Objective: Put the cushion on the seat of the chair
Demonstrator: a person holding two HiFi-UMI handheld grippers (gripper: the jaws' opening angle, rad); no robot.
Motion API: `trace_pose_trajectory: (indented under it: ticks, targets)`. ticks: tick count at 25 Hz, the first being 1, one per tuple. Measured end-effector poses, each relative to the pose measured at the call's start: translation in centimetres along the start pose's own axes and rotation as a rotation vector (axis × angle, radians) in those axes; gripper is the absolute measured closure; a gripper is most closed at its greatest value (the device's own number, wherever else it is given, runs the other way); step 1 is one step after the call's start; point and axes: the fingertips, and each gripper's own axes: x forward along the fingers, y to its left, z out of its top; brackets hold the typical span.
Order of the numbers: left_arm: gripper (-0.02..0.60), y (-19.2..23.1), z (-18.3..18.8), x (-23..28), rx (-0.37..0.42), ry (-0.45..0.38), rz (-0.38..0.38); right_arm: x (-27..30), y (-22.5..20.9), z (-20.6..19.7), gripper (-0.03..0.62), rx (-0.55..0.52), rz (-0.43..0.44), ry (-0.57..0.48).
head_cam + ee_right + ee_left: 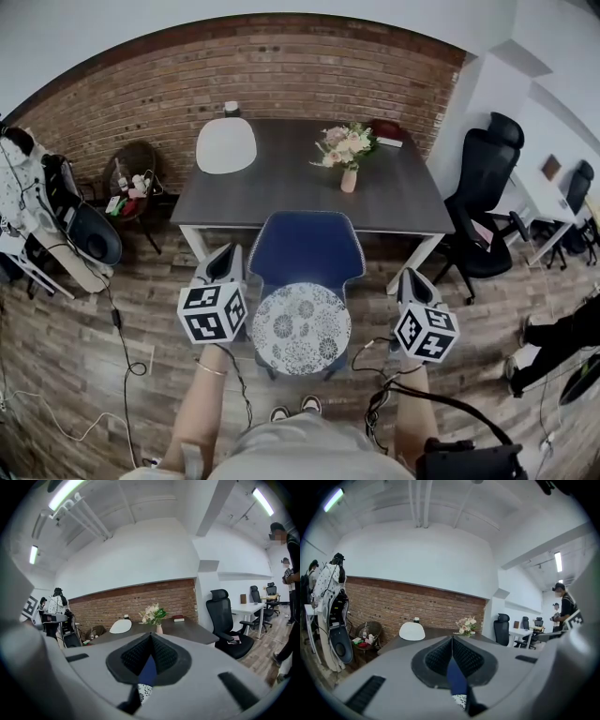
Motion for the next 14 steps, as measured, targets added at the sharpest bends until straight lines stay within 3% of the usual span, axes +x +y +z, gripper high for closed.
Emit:
trace_pose_trajectory:
  ticks: [14]
  targets:
    - [0.574,-1.8,-0.8,0.4,-0.001,0.019,-0.031,-0.3,-0.5,-0.1,0.592,-0.008,0.003,0.013]
